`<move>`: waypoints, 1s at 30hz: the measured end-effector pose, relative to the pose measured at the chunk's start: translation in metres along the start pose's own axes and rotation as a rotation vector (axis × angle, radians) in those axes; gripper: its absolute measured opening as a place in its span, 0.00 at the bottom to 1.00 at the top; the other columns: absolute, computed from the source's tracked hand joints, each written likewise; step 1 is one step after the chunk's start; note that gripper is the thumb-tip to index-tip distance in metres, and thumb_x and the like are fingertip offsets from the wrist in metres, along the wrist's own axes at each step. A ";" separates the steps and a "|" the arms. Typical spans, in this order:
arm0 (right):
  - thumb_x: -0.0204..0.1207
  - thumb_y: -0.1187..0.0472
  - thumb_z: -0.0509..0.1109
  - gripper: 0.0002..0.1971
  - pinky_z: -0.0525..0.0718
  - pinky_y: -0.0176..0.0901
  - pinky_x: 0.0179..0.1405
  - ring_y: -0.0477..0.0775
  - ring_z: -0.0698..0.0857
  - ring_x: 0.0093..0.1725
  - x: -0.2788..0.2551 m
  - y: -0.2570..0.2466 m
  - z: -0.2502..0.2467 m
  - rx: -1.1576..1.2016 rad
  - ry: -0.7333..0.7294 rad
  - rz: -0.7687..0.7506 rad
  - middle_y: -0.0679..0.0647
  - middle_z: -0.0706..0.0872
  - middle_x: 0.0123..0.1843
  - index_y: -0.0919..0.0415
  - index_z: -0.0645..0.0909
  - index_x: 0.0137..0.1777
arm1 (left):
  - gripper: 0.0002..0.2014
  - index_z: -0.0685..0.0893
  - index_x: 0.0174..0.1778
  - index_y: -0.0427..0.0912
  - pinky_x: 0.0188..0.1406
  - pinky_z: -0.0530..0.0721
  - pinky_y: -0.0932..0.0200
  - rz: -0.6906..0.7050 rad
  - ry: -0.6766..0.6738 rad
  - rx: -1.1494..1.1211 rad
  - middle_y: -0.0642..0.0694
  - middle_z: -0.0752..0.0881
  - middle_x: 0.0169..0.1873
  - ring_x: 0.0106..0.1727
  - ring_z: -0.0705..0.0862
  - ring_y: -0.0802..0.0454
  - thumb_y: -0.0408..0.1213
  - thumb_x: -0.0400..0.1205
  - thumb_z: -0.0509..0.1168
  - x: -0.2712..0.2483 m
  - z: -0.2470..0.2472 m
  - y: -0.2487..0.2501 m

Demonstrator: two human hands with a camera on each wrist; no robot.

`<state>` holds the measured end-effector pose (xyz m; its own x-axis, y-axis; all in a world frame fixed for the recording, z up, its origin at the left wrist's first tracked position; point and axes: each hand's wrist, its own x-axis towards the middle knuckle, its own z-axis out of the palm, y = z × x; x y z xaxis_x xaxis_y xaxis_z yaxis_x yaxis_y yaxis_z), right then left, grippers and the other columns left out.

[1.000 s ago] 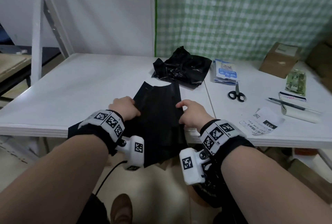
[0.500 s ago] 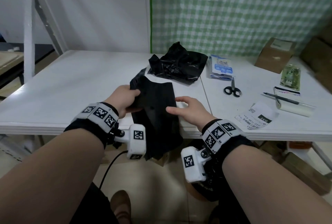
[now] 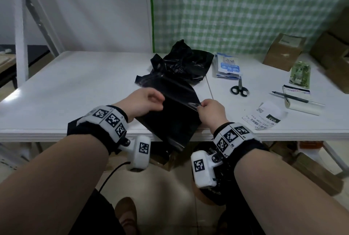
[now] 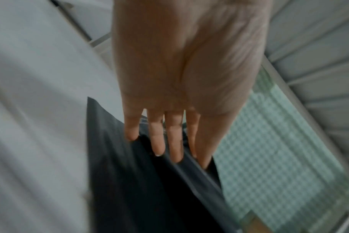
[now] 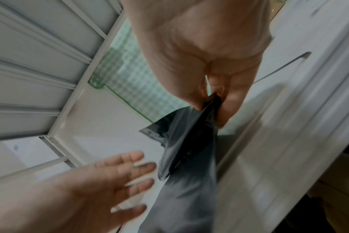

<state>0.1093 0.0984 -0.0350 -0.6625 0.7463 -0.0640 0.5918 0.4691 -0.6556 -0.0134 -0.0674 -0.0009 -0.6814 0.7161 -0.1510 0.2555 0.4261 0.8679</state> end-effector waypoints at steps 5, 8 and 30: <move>0.81 0.64 0.57 0.11 0.83 0.52 0.56 0.62 0.82 0.50 0.004 0.006 0.001 0.128 -0.013 0.081 0.59 0.79 0.41 0.63 0.76 0.39 | 0.31 0.78 0.67 0.52 0.67 0.69 0.62 0.023 -0.244 0.624 0.52 0.74 0.64 0.67 0.72 0.54 0.42 0.68 0.78 -0.005 0.005 -0.018; 0.82 0.63 0.60 0.09 0.84 0.50 0.56 0.61 0.82 0.52 0.003 0.005 0.001 0.163 -0.086 0.151 0.56 0.81 0.44 0.66 0.80 0.50 | 0.38 0.73 0.71 0.57 0.76 0.67 0.51 0.049 -0.304 0.777 0.49 0.66 0.71 0.73 0.66 0.49 0.45 0.65 0.80 -0.003 0.008 -0.023; 0.78 0.34 0.56 0.23 0.85 0.43 0.59 0.50 0.90 0.53 -0.025 -0.026 -0.014 1.031 -0.279 -0.052 0.50 0.91 0.55 0.49 0.83 0.57 | 0.14 0.82 0.44 0.40 0.27 0.85 0.68 -0.080 -0.127 -0.426 0.40 0.84 0.39 0.34 0.85 0.52 0.17 0.79 0.58 -0.011 0.006 0.004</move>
<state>0.1168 0.0742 -0.0054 -0.8348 0.5411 -0.1015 -0.0278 -0.2257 -0.9738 -0.0010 -0.0704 0.0013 -0.5915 0.7635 -0.2592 -0.1179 0.2361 0.9646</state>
